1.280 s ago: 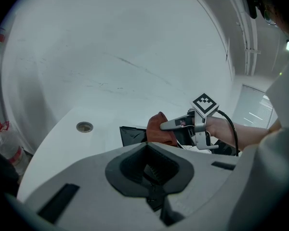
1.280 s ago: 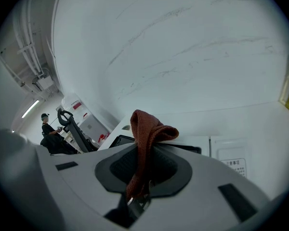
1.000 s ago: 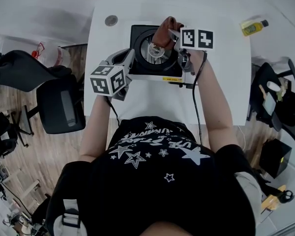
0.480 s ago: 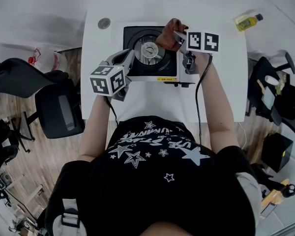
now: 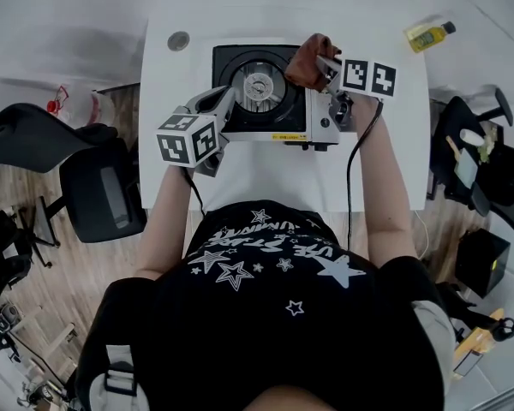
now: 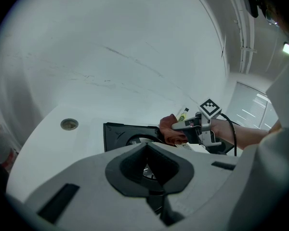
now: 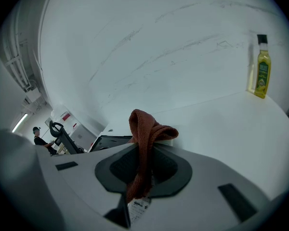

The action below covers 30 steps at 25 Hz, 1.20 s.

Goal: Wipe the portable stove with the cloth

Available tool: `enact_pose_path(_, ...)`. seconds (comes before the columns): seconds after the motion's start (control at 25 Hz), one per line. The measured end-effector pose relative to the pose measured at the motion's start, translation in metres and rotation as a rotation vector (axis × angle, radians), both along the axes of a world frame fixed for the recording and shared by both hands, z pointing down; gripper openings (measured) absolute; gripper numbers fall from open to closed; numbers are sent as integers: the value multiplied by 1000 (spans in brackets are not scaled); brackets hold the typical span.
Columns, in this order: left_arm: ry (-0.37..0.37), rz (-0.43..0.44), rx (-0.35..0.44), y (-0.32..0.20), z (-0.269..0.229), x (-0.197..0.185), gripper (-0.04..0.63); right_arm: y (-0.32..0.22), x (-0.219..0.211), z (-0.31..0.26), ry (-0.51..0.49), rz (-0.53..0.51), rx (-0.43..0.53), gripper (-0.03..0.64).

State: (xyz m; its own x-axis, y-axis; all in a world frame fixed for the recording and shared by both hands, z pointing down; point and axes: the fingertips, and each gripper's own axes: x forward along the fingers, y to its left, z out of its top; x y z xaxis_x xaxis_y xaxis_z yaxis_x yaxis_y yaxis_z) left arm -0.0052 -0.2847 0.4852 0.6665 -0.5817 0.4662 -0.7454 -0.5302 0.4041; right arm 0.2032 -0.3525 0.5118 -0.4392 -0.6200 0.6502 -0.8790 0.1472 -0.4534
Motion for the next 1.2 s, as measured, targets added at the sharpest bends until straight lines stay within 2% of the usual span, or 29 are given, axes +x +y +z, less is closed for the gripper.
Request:
enact_pose_path(0.44,7,-7,-15,3,4,-4,8,10,38,0,-27,107,-3,61)
enact_pose_path(0.76,24,4,-7,5,0,0,8,23,64,0,3,170,-11,61)
enact_pose_path(1.0,35,0,1,7,-4,-4,8,28,67,-9,3,189,5,61)
enact_pose_path(1.2,41,-3,22,7,-13,-13,8,28,57,-39,-27,183,72,61)
